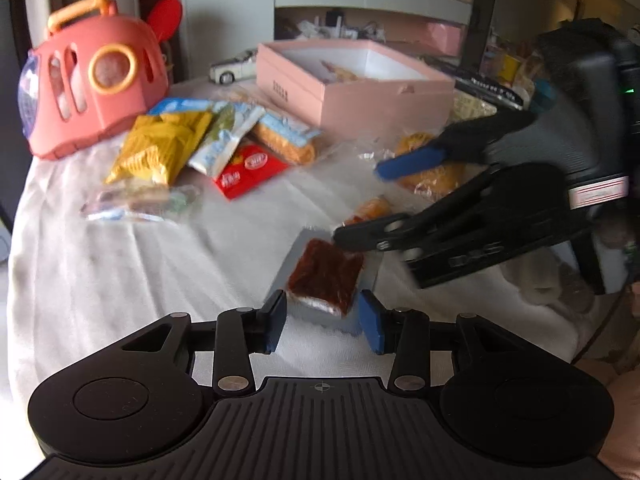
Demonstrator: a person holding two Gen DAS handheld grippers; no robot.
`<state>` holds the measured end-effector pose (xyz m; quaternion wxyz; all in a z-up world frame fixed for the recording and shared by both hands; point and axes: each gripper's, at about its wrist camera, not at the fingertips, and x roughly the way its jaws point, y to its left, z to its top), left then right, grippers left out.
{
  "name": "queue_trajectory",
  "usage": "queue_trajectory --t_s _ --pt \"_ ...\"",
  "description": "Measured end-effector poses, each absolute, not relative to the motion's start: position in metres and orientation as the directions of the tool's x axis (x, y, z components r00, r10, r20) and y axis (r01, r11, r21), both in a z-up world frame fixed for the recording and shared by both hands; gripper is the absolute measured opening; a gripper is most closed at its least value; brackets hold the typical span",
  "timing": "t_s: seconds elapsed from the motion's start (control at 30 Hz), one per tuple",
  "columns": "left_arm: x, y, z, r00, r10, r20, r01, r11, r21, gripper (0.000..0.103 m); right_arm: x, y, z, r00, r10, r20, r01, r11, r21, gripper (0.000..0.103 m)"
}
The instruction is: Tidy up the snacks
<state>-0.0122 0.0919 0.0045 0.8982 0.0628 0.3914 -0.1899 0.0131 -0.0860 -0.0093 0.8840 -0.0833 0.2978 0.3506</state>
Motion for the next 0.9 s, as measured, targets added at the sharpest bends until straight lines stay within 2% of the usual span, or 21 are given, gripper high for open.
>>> queue_trajectory --t_s 0.1,0.27,0.33,0.43,0.5,0.53,0.67,0.8,0.9 --pt "-0.008 0.089 0.007 0.64 -0.275 -0.718 0.392 0.92 -0.003 0.045 0.024 -0.078 -0.015 0.6 0.51 -0.617 -0.623 0.781 0.039 0.071" --pt "0.008 0.078 0.002 0.639 -0.264 -0.722 0.425 0.904 0.045 0.045 0.018 -0.097 -0.017 0.643 0.462 -0.611 -0.56 0.828 0.038 0.071" --pt "0.012 0.073 -0.002 0.62 -0.267 -0.738 0.448 0.892 0.053 0.049 0.008 -0.11 -0.014 0.651 0.47 -0.596 -0.56 0.827 0.039 0.072" --pt "0.014 0.066 -0.006 0.609 -0.259 -0.75 0.479 0.873 0.088 0.051 -0.003 -0.13 -0.003 0.684 0.474 -0.555 -0.55 0.835 0.036 0.074" --pt "0.016 0.065 -0.006 0.608 -0.252 -0.753 0.473 0.877 0.087 0.054 -0.006 -0.146 0.005 0.717 0.466 -0.519 -0.523 0.851 0.043 0.085" --pt "0.017 0.066 -0.006 0.61 -0.25 -0.752 0.465 0.881 0.084 0.054 -0.007 -0.152 0.007 0.738 0.451 -0.502 -0.5 0.865 0.041 0.086" --pt "0.021 0.072 -0.007 0.651 -0.185 -0.736 0.376 0.921 0.102 0.057 -0.001 -0.17 0.005 0.783 0.371 -0.499 -0.409 0.912 0.036 0.087" --pt "0.024 0.084 -0.006 0.702 -0.052 -0.71 0.226 0.962 0.153 0.053 0.002 -0.178 -0.004 0.754 0.387 -0.531 -0.407 0.91 0.085 0.087" --pt "0.027 0.102 -0.006 0.697 -0.053 -0.715 0.149 0.986 0.073 0.05 -0.001 -0.173 -0.011 0.756 0.369 -0.541 -0.41 0.911 0.048 0.087"
